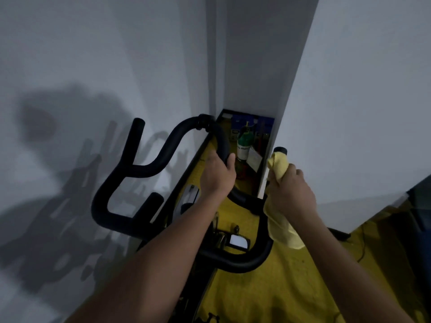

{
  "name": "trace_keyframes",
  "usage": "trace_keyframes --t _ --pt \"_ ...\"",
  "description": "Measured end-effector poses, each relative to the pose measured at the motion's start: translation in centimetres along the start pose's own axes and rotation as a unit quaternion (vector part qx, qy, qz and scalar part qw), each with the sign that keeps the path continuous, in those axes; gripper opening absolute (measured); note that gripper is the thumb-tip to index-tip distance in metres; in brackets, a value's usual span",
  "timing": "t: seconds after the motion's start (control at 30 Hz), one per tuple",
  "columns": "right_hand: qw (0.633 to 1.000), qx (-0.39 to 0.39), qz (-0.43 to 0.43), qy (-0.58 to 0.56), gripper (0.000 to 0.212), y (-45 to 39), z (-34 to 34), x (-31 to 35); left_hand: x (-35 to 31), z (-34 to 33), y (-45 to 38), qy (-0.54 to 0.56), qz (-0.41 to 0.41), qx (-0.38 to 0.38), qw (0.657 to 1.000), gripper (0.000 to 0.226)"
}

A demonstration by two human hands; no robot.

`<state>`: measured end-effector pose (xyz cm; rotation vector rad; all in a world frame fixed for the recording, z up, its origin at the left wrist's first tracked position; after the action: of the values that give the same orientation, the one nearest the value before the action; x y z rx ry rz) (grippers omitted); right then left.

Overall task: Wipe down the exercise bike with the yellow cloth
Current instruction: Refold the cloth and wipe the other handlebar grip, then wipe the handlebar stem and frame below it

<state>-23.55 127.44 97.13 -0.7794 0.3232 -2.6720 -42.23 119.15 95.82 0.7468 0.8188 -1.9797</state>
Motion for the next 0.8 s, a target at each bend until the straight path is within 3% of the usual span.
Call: trace_keyframes --t 0.1,0.23,0.37,0.53,0.63,0.73,0.8 --pt "0.993 -0.040 0.075 -0.083 0.046 1.1 2.1 2.8 0.1 2.4 0.8 -0.027 -0.024 -0.033 0.999 0.042" --pt "0.974 0.009 0.113 -0.194 0.049 1.3 2.4 7.7 1.4 5.2 0.6 -0.086 -0.031 -0.027 0.995 0.045" --pt "0.951 0.057 0.160 -0.259 0.036 1.6 1.9 12.5 3.7 8.5 -0.8 -0.096 -0.016 -0.052 0.994 0.038" --pt "0.915 0.183 0.109 -0.344 0.018 2.2 -0.3 16.8 6.9 12.5 -2.5 -0.131 -0.020 -0.096 0.986 0.035" --pt "0.892 0.251 0.087 -0.367 0.035 3.4 -1.7 18.4 9.8 14.1 -1.5 -0.158 -0.009 -0.130 0.979 0.039" --pt "0.857 0.348 0.087 -0.370 0.024 5.9 -3.6 19.3 13.9 14.4 0.3 -0.194 0.059 -0.095 0.975 0.049" --pt "0.856 0.379 0.114 -0.333 0.018 7.5 -4.6 20.0 15.5 14.5 1.5 -0.172 0.108 -0.078 0.976 0.055"
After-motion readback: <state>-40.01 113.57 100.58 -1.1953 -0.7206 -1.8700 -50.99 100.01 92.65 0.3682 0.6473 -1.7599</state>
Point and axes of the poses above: each hand's wrist, its own y-axis away from the middle knuckle, its own z-axis out of the back of the hand, x = y × z, the point moved 6 cm from there along -y, towards the middle knuckle, and after that the axes turned 14 degrees about -x, right-handed, at the moved point
